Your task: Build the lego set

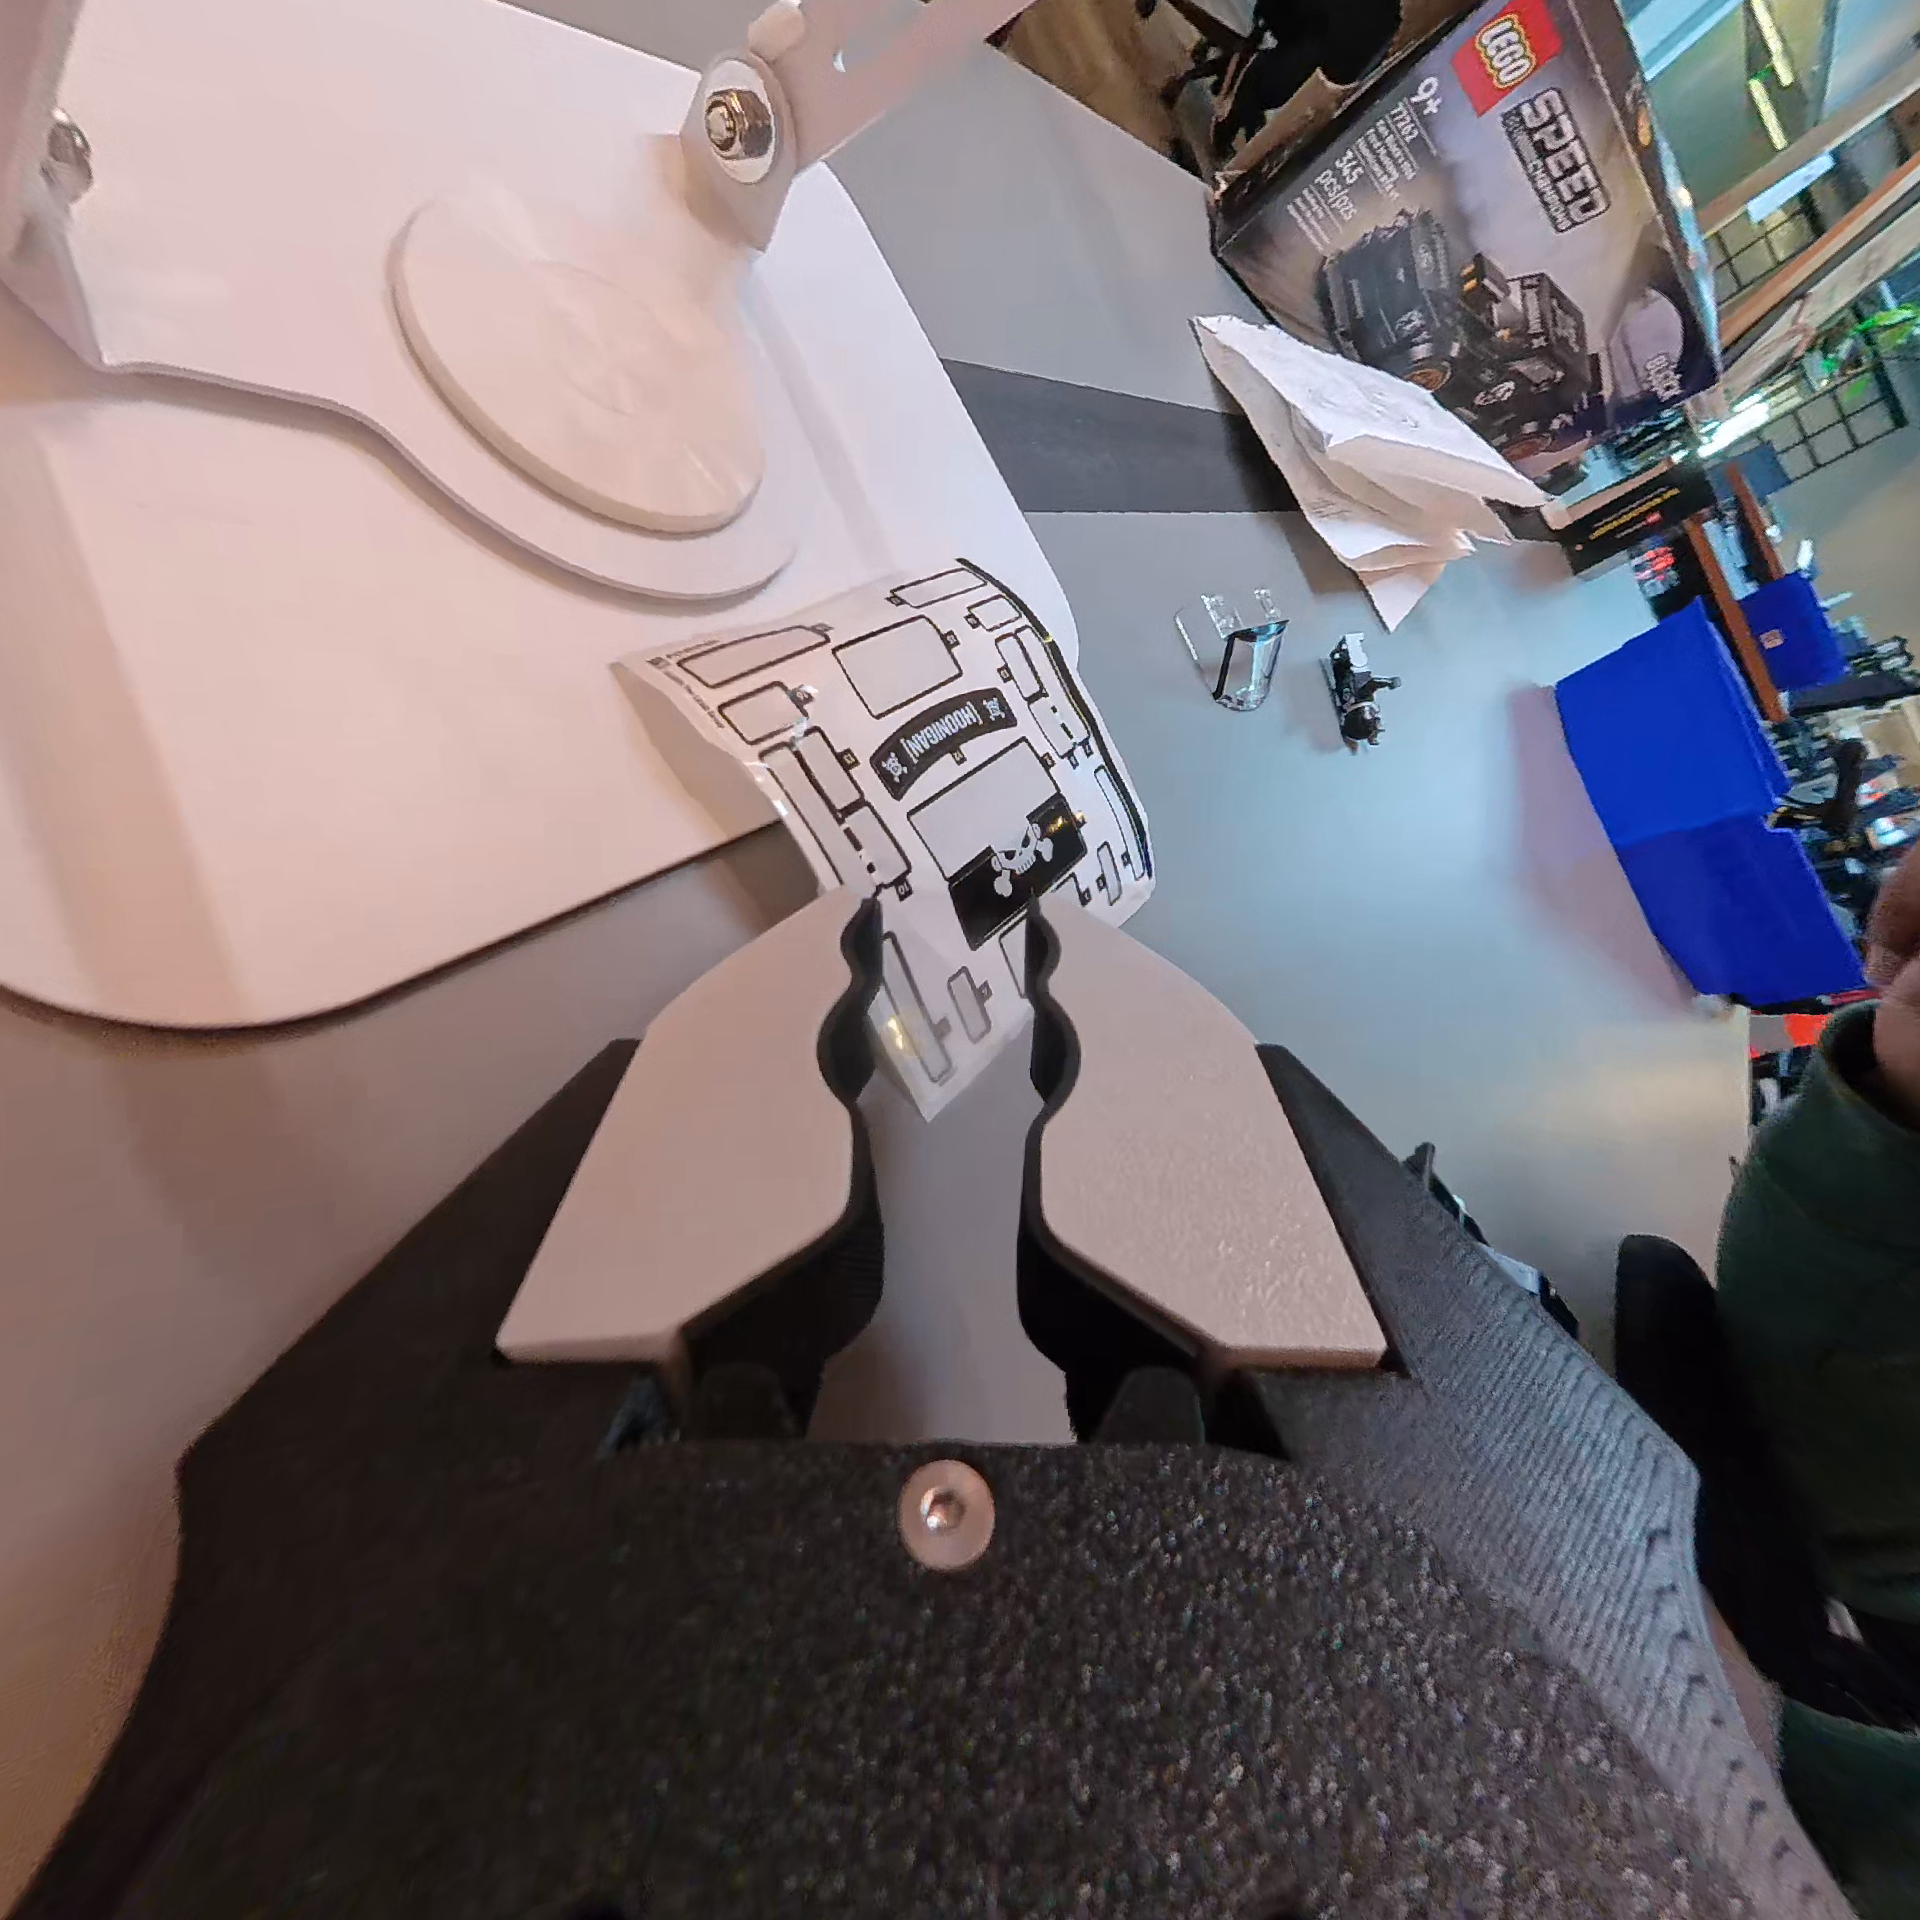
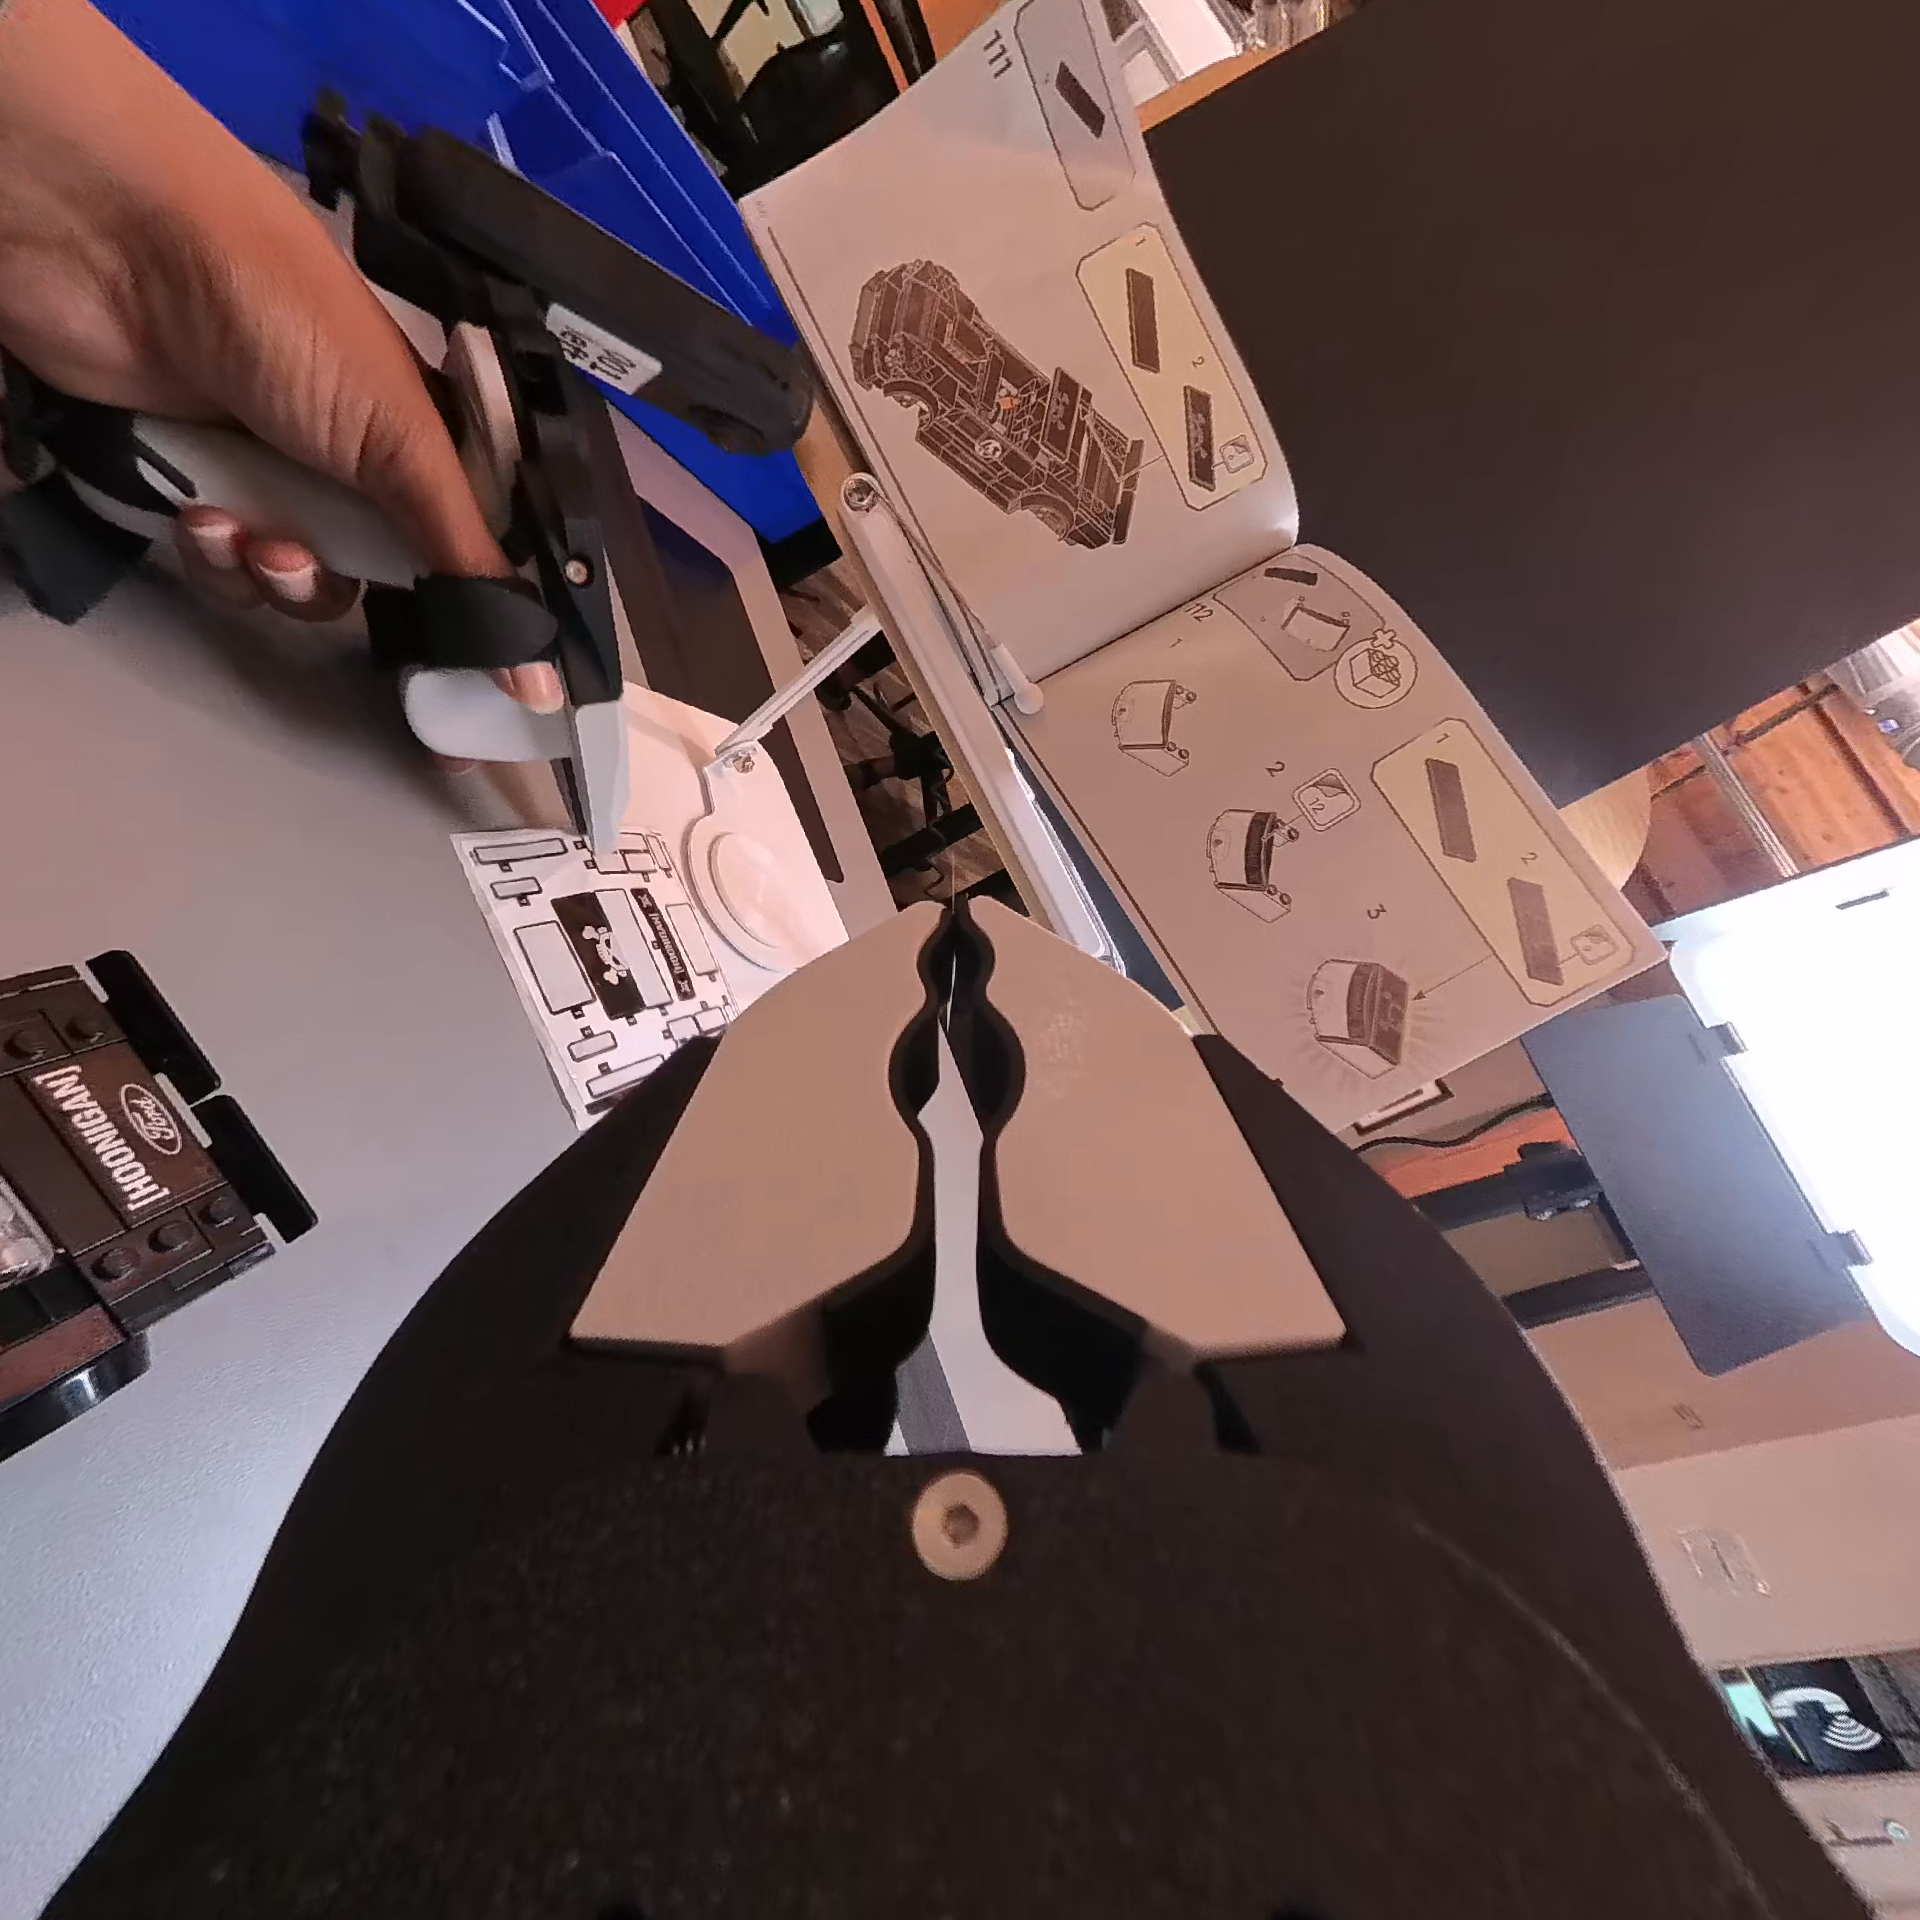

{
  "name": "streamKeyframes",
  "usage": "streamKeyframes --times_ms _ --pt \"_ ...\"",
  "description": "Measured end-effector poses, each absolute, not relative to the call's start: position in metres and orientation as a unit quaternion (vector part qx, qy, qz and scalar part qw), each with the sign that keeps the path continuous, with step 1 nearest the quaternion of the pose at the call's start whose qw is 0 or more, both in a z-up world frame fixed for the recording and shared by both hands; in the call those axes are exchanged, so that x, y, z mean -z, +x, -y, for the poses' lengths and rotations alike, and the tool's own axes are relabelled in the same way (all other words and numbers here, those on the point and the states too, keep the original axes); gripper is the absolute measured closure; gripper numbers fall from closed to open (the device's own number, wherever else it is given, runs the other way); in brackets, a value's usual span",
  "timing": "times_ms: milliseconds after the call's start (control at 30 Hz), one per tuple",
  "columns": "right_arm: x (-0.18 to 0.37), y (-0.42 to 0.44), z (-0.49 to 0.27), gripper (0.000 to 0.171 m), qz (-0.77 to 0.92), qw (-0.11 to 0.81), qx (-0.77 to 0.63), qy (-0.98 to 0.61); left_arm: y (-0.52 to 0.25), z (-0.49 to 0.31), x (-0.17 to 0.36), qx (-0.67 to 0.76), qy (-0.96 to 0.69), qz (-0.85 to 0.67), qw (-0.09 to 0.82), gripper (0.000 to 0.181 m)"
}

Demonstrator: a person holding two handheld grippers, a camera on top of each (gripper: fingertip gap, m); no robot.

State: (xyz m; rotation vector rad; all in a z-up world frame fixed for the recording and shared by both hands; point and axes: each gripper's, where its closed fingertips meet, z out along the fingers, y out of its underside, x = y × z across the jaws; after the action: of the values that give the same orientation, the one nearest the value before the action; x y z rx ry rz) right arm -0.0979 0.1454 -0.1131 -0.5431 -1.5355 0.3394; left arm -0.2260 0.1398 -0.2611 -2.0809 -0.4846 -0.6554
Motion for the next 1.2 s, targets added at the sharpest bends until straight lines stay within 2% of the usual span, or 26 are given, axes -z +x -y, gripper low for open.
streamKeyframes --times_ms 200,400,467,533,767,900,1000,1200 --pt "0.104 -0.094 -0.147 0.171 0.676 0.679 -0.154 -0.242 -0.224 -0.146 0.268 0.230 -0.850 0.186 0.436 0.181" --pt "0.091 -0.088 -0.149 0.171 0.664 0.689 -0.158 -0.243 -0.232 -0.130 0.254 0.199 -0.846 0.196 0.455 0.181" --pt "0.089 -0.088 -0.148 0.171 0.662 0.690 -0.163 -0.245 -0.232 -0.126 0.260 0.202 -0.853 0.206 0.435 0.159" --pt "0.087 -0.087 -0.147 0.171 0.661 0.690 -0.163 -0.245 -0.233 -0.128 0.264 0.206 -0.854 0.221 0.423 0.145" --pt "0.066 -0.076 -0.146 0.171 0.645 0.699 -0.184 -0.247 -0.231 -0.150 0.269 0.185 -0.865 0.246 0.396 0.143" --pt "0.051 -0.067 -0.144 0.171 0.634 0.707 -0.199 -0.244 -0.238 -0.152 0.274 0.162 -0.864 0.260 0.400 0.168" --pt "0.040 -0.062 -0.142 0.171 0.624 0.712 -0.213 -0.241 -0.216 -0.157 0.273 0.240 -0.845 0.263 0.398 0.181" --pt "0.048 -0.066 -0.148 0.171 0.630 0.696 -0.210 -0.272 -0.190 -0.155 0.228 0.282 -0.780 0.225 0.511 0.181"
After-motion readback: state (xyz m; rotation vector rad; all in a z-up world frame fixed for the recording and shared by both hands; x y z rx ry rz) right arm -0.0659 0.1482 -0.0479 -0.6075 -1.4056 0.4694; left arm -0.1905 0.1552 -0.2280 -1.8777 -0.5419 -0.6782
